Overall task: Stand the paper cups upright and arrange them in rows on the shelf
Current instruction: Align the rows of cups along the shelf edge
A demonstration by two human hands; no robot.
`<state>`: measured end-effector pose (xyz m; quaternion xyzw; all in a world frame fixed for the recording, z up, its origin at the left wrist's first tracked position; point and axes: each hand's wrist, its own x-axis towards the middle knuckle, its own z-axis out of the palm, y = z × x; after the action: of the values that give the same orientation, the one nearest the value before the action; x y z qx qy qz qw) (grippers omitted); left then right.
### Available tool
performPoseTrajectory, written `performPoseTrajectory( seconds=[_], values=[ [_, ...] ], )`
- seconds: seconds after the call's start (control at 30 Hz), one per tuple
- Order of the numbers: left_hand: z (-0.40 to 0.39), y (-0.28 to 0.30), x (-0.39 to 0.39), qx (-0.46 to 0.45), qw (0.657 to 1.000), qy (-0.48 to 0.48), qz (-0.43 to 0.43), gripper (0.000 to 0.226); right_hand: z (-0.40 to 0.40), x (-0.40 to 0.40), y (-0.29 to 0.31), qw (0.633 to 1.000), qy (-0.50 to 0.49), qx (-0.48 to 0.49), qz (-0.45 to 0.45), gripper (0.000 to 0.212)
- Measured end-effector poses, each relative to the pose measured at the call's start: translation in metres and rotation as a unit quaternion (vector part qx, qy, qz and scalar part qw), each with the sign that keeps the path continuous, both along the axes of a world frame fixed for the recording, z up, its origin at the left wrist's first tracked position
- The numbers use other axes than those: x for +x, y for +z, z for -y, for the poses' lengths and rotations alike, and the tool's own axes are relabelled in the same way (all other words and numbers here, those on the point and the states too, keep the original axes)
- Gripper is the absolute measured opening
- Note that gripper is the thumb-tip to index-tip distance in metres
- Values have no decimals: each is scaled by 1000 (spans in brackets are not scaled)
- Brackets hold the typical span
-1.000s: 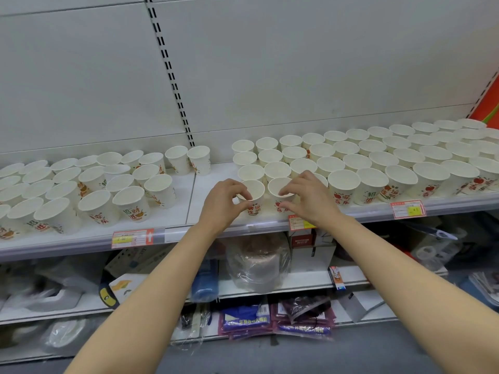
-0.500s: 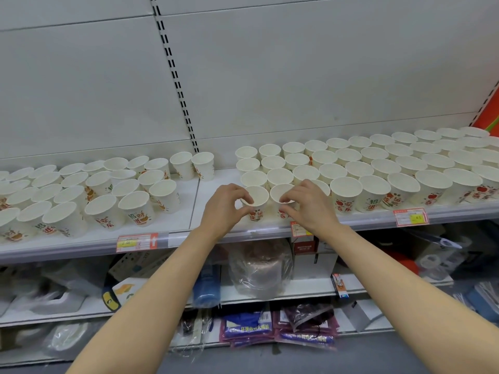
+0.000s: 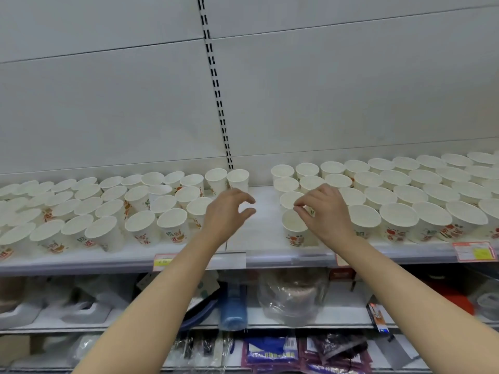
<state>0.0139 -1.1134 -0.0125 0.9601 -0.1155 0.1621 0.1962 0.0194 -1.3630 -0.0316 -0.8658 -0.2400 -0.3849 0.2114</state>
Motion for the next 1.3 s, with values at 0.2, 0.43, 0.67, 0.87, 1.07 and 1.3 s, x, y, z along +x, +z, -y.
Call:
performPoseTrajectory(
  seconds=[0.2, 0.43, 0.67, 0.87, 1.07, 1.3],
  values=[
    [-56, 16, 53, 24, 998, 45, 23, 13, -65, 50, 11, 1000, 2, -5, -10, 7],
    [-91, 19, 119, 142, 988, 52, 5, 29, -133, 104, 4, 989, -42, -34, -139, 26],
    [-101, 4, 155, 229, 968, 56, -80, 22, -162, 132, -5, 971, -77, -101, -201, 24],
    [-91, -3, 159, 135, 988, 1, -75, 9, -143, 145, 4, 973, -79, -113, -188, 5],
    [-63, -7, 152, 114, 990, -22, -76, 9, -121, 149, 10, 960, -93, -166, -203, 8],
    [-55, -11, 150, 38, 993, -26, -112, 26, -118, 154, 4, 953, -116, -198, -195, 19]
  ],
)
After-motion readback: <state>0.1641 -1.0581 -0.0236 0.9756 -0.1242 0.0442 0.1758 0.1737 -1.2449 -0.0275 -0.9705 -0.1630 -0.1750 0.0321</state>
